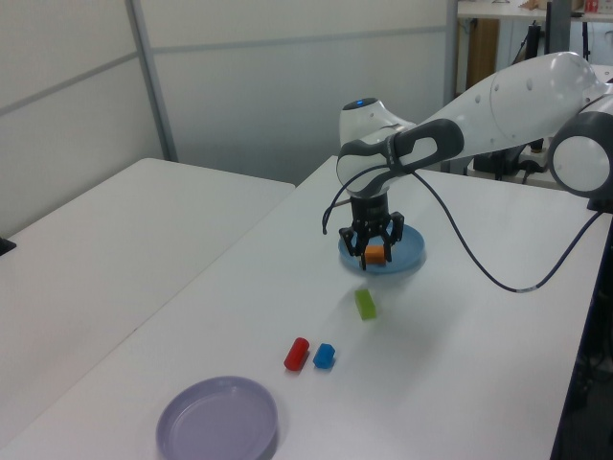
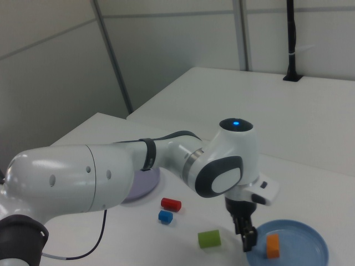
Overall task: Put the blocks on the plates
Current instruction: 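Move the gripper to the green block and grasp it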
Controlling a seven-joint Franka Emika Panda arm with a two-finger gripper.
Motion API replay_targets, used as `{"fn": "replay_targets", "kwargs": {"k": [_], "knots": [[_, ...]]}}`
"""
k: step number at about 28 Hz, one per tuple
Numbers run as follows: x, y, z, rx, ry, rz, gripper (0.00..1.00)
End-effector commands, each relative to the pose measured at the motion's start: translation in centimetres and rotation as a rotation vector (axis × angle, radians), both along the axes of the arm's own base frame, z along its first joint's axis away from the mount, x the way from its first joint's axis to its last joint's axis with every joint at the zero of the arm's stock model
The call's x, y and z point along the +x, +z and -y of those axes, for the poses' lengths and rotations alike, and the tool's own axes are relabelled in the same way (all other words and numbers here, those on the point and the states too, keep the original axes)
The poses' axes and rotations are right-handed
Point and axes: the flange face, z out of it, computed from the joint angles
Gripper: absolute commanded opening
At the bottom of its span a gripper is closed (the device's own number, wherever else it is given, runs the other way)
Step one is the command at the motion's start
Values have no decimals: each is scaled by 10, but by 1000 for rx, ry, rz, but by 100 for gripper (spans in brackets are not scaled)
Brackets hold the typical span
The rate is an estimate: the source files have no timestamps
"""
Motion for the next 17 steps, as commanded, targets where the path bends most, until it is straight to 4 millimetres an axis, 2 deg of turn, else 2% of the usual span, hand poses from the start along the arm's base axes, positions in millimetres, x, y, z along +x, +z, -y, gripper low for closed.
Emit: {"fn": "replay_targets", "kwargs": {"k": [1, 5, 10, 11, 13, 17], "knots": [[-9, -1, -36, 18, -40, -34, 62], [-7, 0, -53, 35, -28, -29, 62], [-4, 1, -63, 79, -42, -15, 62], [-2, -1, -74, 80, -25, -19, 62], [-1, -3, -83, 80, -11, -24, 62], [-5, -15, -90, 81, 0, -40, 61]]}}
